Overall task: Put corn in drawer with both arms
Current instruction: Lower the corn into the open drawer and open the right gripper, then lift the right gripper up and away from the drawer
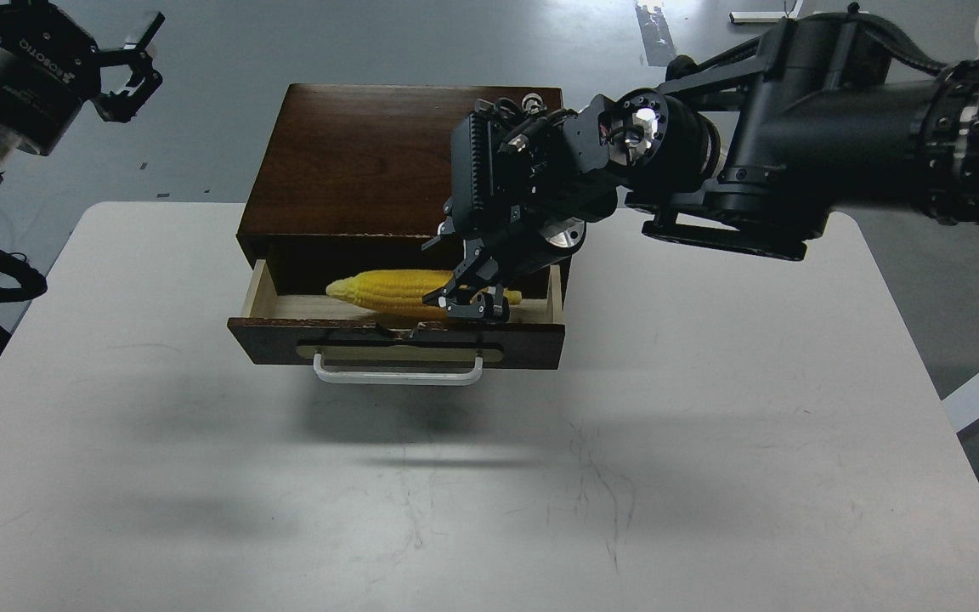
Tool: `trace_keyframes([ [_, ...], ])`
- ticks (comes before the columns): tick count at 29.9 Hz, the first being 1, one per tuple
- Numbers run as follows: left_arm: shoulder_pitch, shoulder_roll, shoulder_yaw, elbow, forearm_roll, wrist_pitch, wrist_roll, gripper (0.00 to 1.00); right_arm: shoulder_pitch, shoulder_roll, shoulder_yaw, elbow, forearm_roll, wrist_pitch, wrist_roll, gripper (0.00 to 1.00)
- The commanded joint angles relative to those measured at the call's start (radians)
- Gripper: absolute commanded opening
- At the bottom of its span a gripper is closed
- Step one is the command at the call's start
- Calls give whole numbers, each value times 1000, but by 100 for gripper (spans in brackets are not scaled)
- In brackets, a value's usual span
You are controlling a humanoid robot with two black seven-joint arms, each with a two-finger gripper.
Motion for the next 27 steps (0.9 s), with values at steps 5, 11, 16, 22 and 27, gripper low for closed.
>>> trace_keyframes([
  [5,0,1,0,0,0,0,0,99,5,0,0,1,0,0,0,58],
  [11,0,3,0,0,2,0,0,99,17,0,8,9,24,-2,0,58],
  [16,0,9,0,0,2,0,0,99,20,0,15,10,49,-2,0,58],
  [22,-1,44,0,0,3,0,0,99,49,-8,37,7,177,-2,0,73],
  [27,0,56,-1,0,2,0,0,99,57,-86,87,13,426,-2,0,99],
])
